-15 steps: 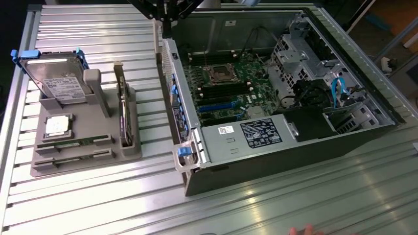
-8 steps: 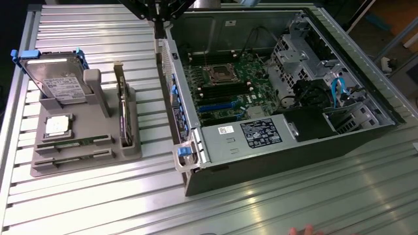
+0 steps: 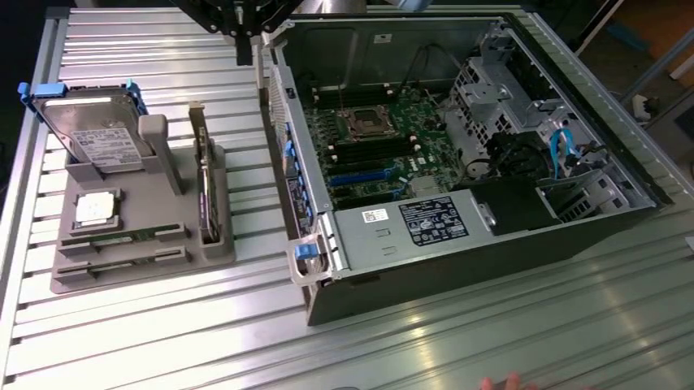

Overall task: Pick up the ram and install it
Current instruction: 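Reach for the ram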

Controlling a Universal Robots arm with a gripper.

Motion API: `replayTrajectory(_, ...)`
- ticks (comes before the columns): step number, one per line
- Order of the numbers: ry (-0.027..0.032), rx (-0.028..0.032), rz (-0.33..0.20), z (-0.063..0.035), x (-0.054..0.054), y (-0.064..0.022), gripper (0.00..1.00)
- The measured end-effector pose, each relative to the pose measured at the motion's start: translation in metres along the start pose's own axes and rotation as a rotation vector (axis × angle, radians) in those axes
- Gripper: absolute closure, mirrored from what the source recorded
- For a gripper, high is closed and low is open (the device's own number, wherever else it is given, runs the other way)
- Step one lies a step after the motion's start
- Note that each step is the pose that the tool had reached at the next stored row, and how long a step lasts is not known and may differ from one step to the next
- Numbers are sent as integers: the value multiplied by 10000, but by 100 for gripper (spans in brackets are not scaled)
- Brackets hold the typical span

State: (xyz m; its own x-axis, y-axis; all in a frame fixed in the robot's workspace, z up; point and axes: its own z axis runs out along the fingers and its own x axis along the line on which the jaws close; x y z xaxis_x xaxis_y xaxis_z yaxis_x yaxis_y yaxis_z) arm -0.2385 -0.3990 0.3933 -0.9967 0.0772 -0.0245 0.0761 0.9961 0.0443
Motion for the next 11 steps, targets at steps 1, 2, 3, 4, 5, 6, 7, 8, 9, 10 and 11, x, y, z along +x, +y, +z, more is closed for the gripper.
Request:
replayTrajectory(1, 0, 0, 1, -1, 26, -2, 89)
replayTrajectory(2, 0, 0, 2, -1, 51, -4, 89)
replayTrajectory(3, 0, 0, 1, -2, 74, -5, 89)
replayTrajectory(4, 0, -1, 2, -3, 100, -7, 89)
replayTrajectory(5, 0, -1, 1, -3, 119, -9, 89)
replayTrajectory(6, -1, -1, 1, -4, 145, -11, 89)
replayTrajectory(7, 1, 0, 1, -5, 169, -13, 89)
replayTrajectory(8, 0, 0, 0, -5, 196, -15, 89)
replayTrajectory(9, 0, 0, 0, -6, 221, -17, 89)
replayTrajectory(10, 0, 0, 1, -7, 246, -19, 89)
replayTrajectory(11, 0, -1, 1, -7, 271, -21, 89)
